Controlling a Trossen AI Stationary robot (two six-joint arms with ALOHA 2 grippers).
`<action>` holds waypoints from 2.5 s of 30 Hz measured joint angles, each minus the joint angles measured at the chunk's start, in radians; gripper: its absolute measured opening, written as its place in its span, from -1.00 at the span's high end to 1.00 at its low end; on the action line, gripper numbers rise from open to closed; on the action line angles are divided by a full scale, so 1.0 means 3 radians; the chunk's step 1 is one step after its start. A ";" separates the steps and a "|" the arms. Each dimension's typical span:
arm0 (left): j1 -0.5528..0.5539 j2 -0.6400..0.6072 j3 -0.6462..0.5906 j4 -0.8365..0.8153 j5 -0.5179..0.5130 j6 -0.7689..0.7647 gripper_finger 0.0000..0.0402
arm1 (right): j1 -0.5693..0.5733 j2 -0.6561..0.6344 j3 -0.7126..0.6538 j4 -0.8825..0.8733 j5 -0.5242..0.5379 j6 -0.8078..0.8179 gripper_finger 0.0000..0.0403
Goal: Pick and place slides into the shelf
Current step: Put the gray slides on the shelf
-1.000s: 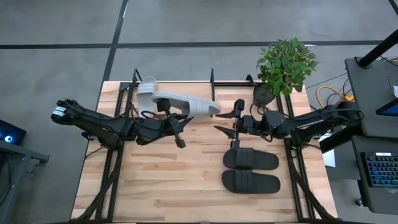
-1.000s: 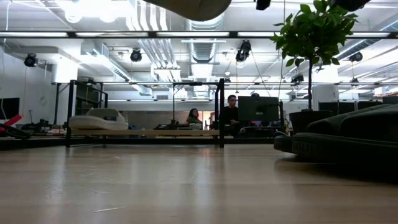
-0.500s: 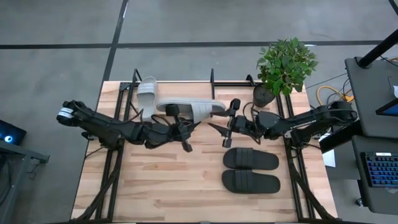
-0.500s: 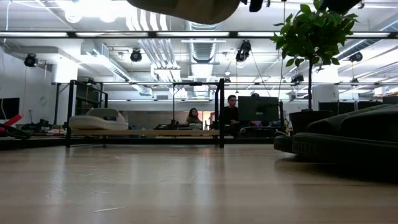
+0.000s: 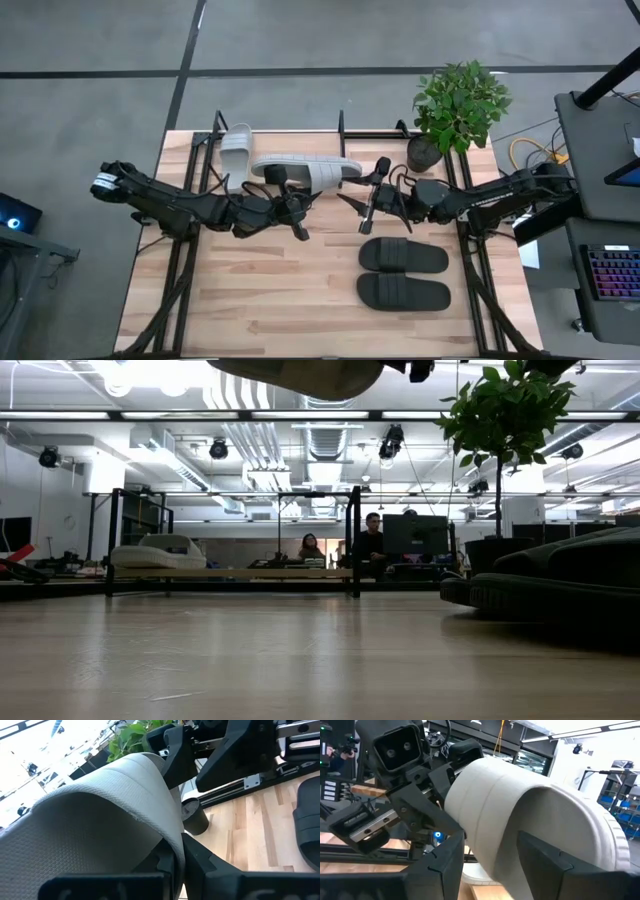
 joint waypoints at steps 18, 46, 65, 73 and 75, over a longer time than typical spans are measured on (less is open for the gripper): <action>0.0030 0.0231 0.0000 0.0314 0.0185 0.0002 1.00 | -0.0009 0.0027 0.0130 -0.0029 -0.0004 0.0150 0.19; 0.0041 0.0225 -0.0005 0.0241 0.0043 0.0021 0.63 | -0.0066 0.0043 0.0148 -0.0173 -0.0016 0.0029 0.95; 0.0050 -0.0081 -0.0004 -0.0112 -0.0691 0.0110 -0.12 | -0.0143 -0.0059 0.0139 -0.0358 0.0271 -0.0116 0.96; 0.0003 -0.0549 -0.0010 -0.0859 -0.0858 -0.0365 -0.13 | -0.0272 -0.0110 0.0196 -0.0775 0.0261 -0.0137 0.96; -0.0009 -0.0688 -0.0010 -0.1007 -0.0855 -0.0475 -0.13 | -0.0322 -0.0112 0.0311 -0.1049 0.0261 -0.0116 0.96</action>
